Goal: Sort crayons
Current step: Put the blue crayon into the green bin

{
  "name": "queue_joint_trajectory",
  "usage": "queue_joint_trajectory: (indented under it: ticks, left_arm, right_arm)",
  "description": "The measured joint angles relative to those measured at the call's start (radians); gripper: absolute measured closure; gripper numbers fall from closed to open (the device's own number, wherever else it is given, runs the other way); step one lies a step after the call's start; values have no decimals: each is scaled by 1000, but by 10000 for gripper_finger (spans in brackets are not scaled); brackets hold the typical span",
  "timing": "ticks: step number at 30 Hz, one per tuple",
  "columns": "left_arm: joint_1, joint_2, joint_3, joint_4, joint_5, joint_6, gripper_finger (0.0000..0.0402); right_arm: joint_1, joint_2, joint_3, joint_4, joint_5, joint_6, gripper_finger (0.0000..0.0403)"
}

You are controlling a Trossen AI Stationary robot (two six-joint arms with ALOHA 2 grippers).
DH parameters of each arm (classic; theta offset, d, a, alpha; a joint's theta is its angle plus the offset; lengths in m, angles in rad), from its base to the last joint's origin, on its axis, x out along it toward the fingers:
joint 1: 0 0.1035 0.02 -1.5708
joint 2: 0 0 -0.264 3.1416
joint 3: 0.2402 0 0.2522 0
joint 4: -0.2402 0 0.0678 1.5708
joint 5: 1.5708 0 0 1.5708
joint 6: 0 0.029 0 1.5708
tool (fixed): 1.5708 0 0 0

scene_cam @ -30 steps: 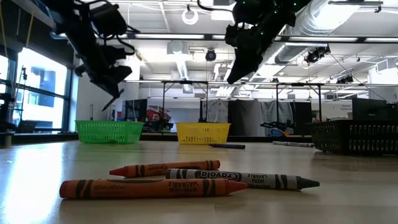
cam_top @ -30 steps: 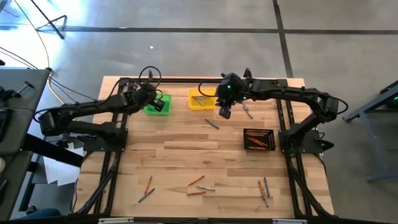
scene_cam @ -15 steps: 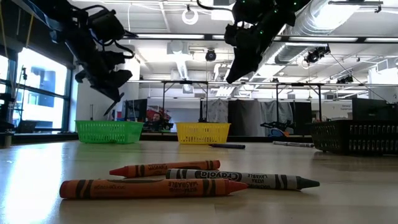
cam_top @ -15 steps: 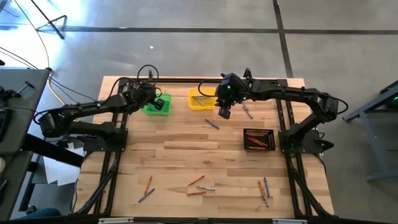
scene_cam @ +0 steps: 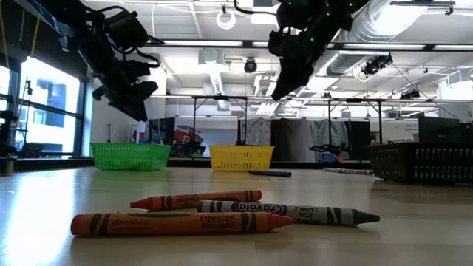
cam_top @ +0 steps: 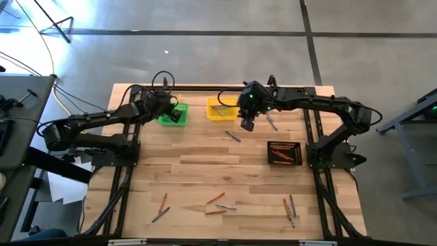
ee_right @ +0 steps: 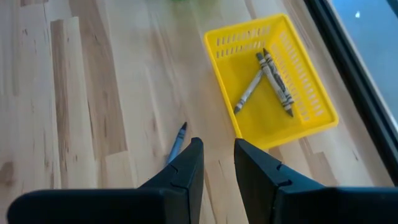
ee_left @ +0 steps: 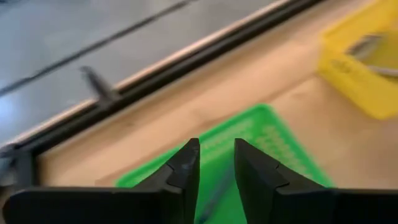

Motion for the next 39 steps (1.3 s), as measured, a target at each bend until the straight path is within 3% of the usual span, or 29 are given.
queue_joint_trajectory:
  ticks: [7,10,17,22,26,29,39]
  left_arm:
    - [-59,0,1,159,342,133,312]
    - [-104,6,2,223,411,161,312]
    - [-194,27,2,230,414,171,312]
    - [-258,87,2,278,413,223,312]
    - [-280,121,2,269,350,153,312]
    - [-290,124,1,268,307,102,312]
    - [-342,59,1,244,308,101,312]
  right_arm:
    - [4,0,0,-56,0,80,320]
    - [13,0,0,-73,0,86,320]
    - [47,4,0,-107,9,156,320]
    - [91,4,0,-124,103,203,320]
    - [122,22,0,-121,153,225,320]
    - [132,65,0,-97,155,264,320]
    - [153,276,0,-14,175,325,320]
